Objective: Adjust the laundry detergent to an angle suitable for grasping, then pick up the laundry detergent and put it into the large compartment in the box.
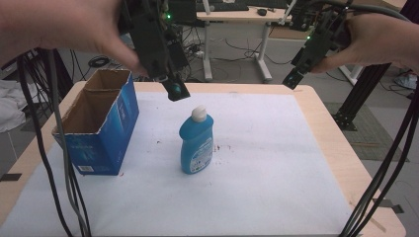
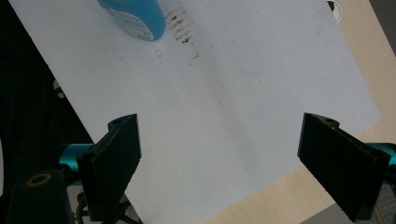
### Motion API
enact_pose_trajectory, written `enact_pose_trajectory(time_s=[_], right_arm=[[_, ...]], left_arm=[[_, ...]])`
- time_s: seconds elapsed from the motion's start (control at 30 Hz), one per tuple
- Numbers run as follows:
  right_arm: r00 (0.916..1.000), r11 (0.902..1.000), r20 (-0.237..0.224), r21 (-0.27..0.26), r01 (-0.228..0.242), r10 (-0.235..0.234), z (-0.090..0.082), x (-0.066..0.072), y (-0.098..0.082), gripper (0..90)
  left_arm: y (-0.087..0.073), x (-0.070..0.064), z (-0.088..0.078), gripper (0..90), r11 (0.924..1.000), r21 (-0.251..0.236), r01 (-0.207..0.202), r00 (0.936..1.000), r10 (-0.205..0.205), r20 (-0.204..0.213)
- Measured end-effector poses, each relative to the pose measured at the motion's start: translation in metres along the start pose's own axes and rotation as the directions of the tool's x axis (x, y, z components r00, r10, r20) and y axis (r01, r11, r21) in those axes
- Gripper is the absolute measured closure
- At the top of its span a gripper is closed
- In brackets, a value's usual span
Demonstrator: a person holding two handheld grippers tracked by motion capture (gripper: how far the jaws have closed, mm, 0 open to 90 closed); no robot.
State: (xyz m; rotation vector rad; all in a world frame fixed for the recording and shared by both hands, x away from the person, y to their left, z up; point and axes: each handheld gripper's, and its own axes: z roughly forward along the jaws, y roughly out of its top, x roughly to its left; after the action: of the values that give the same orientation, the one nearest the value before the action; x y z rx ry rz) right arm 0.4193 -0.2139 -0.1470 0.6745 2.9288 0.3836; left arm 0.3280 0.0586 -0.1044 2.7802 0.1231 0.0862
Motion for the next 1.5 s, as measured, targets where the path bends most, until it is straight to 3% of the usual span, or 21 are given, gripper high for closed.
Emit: enact_pose_trajectory(time_s=[0.73, 1.07, 1.5], right_arm=[[0.9999, 1.0, 0.009, -0.004, -0.007, 0.007, -0.002, -0.002, -0.005, 12.6], [0.9999, 0.9998, 0.011, -0.014, -0.011, 0.011, -0.003, -0.003, -0.007, 12.6], [1.0, 0.9998, 0.003, -0.018, -0.008, 0.008, 0.003, -0.002, -0.007, 12.6]], left_arm=[[0.003, 0.0, 0.001, 16.6, 0.9999, 0.012, 0.001, 1.0, -0.001, 0.0], [-0.001, 0.004, 0.001, 16.6, 0.9996, 0.003, 0.026, 0.9992, -0.026, -0.031], [-0.014, 0.027, 0.036, 16.6, 0.9945, 0.025, 0.102, 0.9942, -0.101, -0.037]])
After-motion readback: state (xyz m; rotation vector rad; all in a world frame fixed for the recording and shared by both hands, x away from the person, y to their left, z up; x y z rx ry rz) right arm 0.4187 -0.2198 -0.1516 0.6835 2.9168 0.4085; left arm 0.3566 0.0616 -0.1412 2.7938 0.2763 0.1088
